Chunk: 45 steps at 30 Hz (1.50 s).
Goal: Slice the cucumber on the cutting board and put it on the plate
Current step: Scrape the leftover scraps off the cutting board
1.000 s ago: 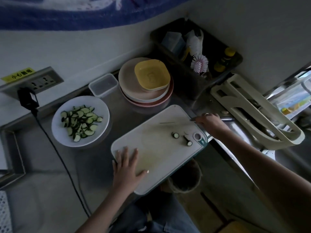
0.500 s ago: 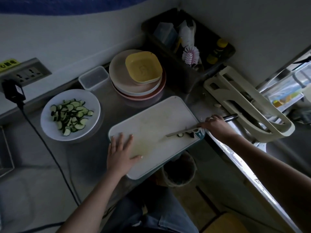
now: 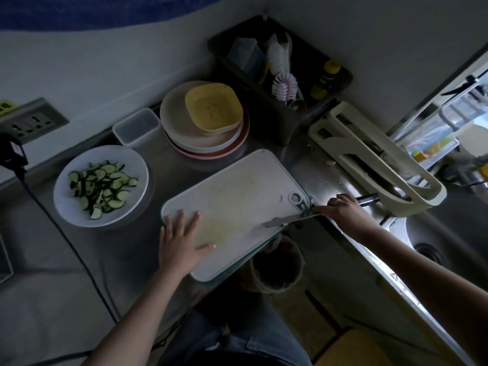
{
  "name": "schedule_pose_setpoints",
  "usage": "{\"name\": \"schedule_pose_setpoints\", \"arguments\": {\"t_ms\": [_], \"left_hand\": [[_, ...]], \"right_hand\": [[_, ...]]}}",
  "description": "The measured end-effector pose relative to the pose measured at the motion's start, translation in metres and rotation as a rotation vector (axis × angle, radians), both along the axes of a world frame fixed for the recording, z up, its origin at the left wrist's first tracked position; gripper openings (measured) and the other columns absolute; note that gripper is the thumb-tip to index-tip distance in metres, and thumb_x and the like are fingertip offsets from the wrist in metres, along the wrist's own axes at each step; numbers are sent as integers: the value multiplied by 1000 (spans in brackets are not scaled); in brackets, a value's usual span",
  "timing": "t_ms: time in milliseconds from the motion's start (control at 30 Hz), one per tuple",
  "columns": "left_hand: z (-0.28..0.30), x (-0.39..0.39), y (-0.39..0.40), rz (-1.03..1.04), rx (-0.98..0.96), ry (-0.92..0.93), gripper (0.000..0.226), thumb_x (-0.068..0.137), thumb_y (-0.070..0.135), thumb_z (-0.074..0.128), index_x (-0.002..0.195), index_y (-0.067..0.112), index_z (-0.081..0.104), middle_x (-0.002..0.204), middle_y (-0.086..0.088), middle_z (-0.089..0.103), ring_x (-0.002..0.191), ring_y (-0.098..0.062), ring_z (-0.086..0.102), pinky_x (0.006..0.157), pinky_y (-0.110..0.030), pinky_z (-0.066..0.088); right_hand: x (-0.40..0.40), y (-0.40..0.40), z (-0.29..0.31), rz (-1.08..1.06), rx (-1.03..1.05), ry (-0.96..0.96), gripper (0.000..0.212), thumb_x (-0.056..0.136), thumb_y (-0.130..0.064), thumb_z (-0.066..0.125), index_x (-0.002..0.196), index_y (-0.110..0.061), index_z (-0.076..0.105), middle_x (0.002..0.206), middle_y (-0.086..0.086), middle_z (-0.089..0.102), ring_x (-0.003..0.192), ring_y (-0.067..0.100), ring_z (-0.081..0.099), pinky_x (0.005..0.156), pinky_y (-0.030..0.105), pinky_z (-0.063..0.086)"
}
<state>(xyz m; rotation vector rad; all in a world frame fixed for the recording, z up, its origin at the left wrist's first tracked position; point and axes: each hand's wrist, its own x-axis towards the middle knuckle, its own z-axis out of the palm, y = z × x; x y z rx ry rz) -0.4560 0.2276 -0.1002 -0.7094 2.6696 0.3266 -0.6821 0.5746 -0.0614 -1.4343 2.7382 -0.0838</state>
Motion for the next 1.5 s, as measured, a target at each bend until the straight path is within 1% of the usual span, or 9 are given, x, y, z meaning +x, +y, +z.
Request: {"name": "schedule_pose_setpoints", "arguments": {"t_ms": [67, 167, 433, 567, 833, 1000, 1100, 1300, 1500], "left_hand": [[0, -1, 0, 1, -1, -2, 94, 79, 74, 45, 149, 36, -4, 157, -5, -13, 142, -35, -13, 114, -46, 0], [-1, -1, -1, 2, -8, -9, 93, 78, 74, 45, 149, 37, -4, 157, -4, -13, 142, -35, -13, 114, -47, 0], [-2, 1, -1, 2, -6, 1, 94, 77, 75, 44, 149, 37, -4, 157, -4, -13, 143, -34, -13, 113, -48, 0], [0, 0, -2, -4, -6, -23, 93, 78, 76, 42, 148, 39, -7, 157, -2, -15, 142, -33, -14, 113, -48, -3], [0, 1, -1, -5, 1, -16, 93, 78, 76, 41, 148, 40, -7, 157, -2, -15, 142, -33, -15, 113, -48, -4], [3, 1, -3, -12, 6, -31, 93, 78, 77, 40, 147, 40, -11, 156, -1, -18, 142, -33, -17, 113, -48, -5], [2, 1, -2, -2, 30, -17, 93, 79, 75, 42, 147, 40, -10, 156, -1, -18, 142, -32, -18, 113, -49, -6], [3, 1, -3, 2, 18, -35, 94, 78, 75, 43, 146, 41, -11, 157, -1, -18, 142, -31, -18, 112, -50, -7], [4, 0, -3, 15, 34, -42, 93, 77, 76, 43, 146, 44, -11, 156, 1, -19, 142, -30, -19, 113, -48, -9]], "right_hand": [[1, 8, 0, 13, 40, 19, 39, 74, -3, 72, 106, -25, 72, 69, 0, 61, 66, 26, 59, 73, 39, 50], [7, 18, 0, -11, 69, 1, 45, 68, -1, 79, 105, -26, 72, 69, -1, 60, 67, 27, 59, 70, 40, 52], [7, -17, 12, -215, -58, -81, 28, 83, -13, 63, 108, -24, 70, 77, 5, 64, 80, 32, 61, 82, 42, 43], [4, -34, 0, -161, 69, -145, 27, 86, -17, 64, 110, -27, 69, 80, 6, 63, 86, 33, 59, 84, 38, 40], [5, 34, 0, -77, 157, 15, 50, 72, 3, 68, 112, -28, 70, 72, 1, 58, 71, 27, 57, 73, 40, 48], [-5, 44, 15, 71, 67, 168, 42, 77, -3, 52, 105, -27, 72, 73, 1, 59, 70, 29, 60, 79, 35, 33], [-12, 22, 23, -123, 70, 83, 49, 75, 3, 63, 114, -27, 68, 82, 6, 62, 80, 32, 59, 80, 42, 42], [-26, -36, 14, -335, 183, -139, 42, 90, -18, 57, 130, -30, 54, 108, 8, 61, 112, 32, 51, 95, 41, 33], [-17, 6, 8, -187, 201, -164, 41, 86, -3, 54, 115, -30, 64, 91, 3, 66, 95, 30, 59, 84, 37, 39]]}}
